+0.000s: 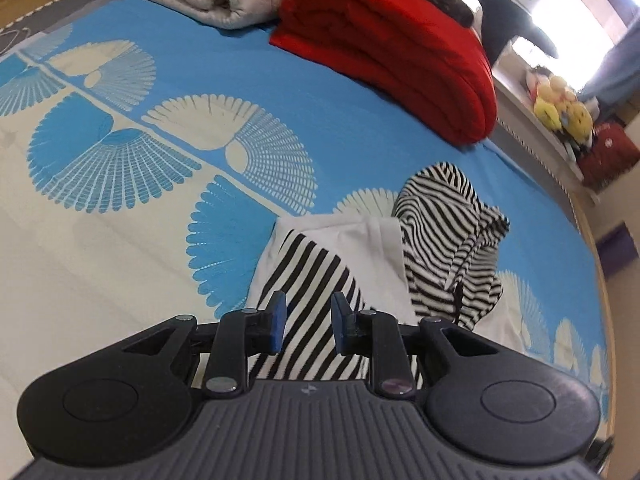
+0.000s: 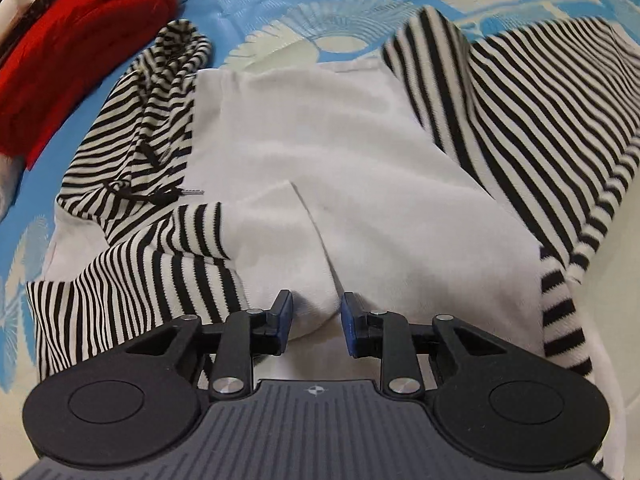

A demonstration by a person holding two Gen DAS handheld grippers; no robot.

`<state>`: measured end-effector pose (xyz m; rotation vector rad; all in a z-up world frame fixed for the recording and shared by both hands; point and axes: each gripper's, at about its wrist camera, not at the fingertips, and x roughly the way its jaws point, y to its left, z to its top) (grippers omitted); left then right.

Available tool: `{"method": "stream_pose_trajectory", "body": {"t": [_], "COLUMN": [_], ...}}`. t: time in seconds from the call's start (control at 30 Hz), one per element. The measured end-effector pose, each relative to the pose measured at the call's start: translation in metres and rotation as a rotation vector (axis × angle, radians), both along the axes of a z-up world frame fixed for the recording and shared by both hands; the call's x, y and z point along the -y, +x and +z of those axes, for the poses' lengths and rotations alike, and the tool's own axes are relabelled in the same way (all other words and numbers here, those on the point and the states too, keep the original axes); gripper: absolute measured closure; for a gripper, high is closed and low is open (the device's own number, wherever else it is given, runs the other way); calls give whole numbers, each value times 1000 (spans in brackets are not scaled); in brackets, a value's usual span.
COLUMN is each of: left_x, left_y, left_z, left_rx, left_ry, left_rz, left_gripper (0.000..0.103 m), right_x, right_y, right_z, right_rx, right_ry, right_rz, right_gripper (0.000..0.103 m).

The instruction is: Fold small clothes

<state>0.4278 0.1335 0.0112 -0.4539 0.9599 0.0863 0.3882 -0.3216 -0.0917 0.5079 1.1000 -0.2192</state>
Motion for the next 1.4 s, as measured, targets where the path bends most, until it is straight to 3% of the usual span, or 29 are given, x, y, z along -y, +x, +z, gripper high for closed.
{"method": "stream_pose_trajectory", "body": {"t": [0.1,0.2,0.27,0.33,0.43,0.5,0.57,0.63,0.67,0.73,0.8,0.87,0.97,1.03,1.13,1.23,1.4], "left_x": [-3,-1,9,19,28,31,32,33,33,33,33,38,46,53,63,75,110], "left_y": [0,-4,-5,-7,-8,-9,-10,-11,-12,-12,-15,-14,-13,-14,-13,-12,-10], "left_z": [-6,-14,-20,-30,-49,-59,-68,-78,-85,-105,-112,-99,-87,-106,-102,-70,-35], "left_rx": [-18,-34,-48,-60,-111,-146,-164,-183,-205,-306,-349,-309,-244,-323,-326,-220,-128], "left_ry": [44,74,97,125,125,109,90,77,76,100,110,124,132,151,200,193,189], "left_rz": [-29,-51,-119,-180,-230,-240,-242,-248,-245,-247,-239,-256,-285,-309,-309,-334,-387], "left_gripper": [78,78,78,78,78,78,78,78,78,78,78,78,70,69,69,60,54], "right_x": [-7,-7,-3,2,20,23,17,7,4,0,4,12,12,14,26,41,66], "right_y": [-6,-22,-32,-34,-30,-32,-31,-28,-25,-17,-12,-14,-12,-12,-16,-25,-32], "right_z": [21,71,89,84,50,47,53,54,51,34,13,3,12,14,13,28,53], "right_rx": [107,324,388,332,138,126,165,203,200,113,-3,-53,-19,-14,-30,16,90], "right_ry": [-42,-40,-44,-111,-118,-136,-126,-68,-39,32,53,57,27,23,47,27,-54], "right_rz": [36,30,16,6,-74,-115,-84,-14,21,68,36,-28,-12,-2,-54,-71,-114], "right_gripper": [98,100,100,99,94,94,86,65,62,60,60,60,60,59,59,59,59]}}
